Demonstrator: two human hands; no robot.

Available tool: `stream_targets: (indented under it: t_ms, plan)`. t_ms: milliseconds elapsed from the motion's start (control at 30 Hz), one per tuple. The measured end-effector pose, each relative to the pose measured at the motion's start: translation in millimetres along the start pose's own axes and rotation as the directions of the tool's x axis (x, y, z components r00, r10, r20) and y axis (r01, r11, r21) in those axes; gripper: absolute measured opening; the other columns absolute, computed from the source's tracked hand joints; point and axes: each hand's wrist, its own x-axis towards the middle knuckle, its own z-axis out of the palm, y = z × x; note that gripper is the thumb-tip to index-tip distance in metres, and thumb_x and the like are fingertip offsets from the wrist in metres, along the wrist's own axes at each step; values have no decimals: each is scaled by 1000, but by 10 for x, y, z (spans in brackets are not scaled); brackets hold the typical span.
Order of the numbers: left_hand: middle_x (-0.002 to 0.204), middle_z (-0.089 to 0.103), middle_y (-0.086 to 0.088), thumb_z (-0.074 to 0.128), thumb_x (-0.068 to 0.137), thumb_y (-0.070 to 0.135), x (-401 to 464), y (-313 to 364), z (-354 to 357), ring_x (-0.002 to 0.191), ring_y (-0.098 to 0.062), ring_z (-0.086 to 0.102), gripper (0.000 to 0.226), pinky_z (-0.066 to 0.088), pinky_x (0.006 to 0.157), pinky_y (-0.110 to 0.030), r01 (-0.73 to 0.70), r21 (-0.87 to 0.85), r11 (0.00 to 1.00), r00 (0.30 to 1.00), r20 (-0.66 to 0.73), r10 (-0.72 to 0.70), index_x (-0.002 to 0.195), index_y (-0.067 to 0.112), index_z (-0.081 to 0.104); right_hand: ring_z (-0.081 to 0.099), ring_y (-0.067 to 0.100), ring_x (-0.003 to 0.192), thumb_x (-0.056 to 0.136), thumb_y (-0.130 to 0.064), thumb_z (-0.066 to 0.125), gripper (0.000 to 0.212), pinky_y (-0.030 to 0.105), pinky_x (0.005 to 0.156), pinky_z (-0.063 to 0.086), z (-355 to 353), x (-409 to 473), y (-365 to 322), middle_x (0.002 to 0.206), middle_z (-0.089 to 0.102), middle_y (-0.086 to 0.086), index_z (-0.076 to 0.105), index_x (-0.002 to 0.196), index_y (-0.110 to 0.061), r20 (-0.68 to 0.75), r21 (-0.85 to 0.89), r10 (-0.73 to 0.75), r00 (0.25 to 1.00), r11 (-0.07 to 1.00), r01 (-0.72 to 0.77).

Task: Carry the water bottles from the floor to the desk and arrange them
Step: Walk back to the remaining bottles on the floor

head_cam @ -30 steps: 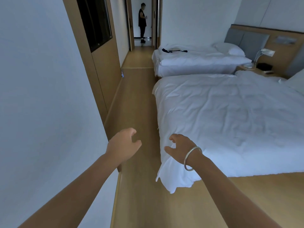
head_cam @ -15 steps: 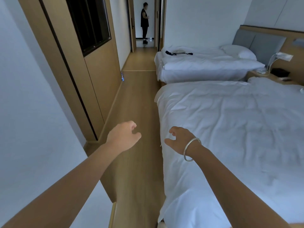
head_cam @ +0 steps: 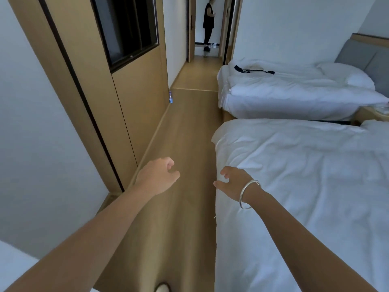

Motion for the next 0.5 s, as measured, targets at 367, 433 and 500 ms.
stream_targets:
  t_ms: [367,433,500]
  plan:
    - [128,57,5,56,87,34,2528,-177,-378,111,-16,56,40,40,84,-27,-39,-3,999,999,24,39,125,21,52,55,25,109,90,-30,52,39,30,89,43,-322,2315,-501,122,57,9,50,123,-9,-2,34,38,999,999,-38]
    - [129,55,5,55,88,34,2944,-220,-514,112,-15,55,41,40,87,-28,-41,8,999,998,40,41,127,21,51,55,24,108,90,-28,52,40,27,86,42,-377,2709,-615,121,57,8,49,124,-8,-1,37,53,999,998,-53]
    - [128,56,4,55,89,32,3327,-256,-632,113,-16,54,40,40,88,-28,-48,21,999,998,45,47,127,19,51,56,24,109,90,-29,52,42,26,84,42,-412,3077,-704,122,56,9,48,126,-7,12,39,71,997,997,-71]
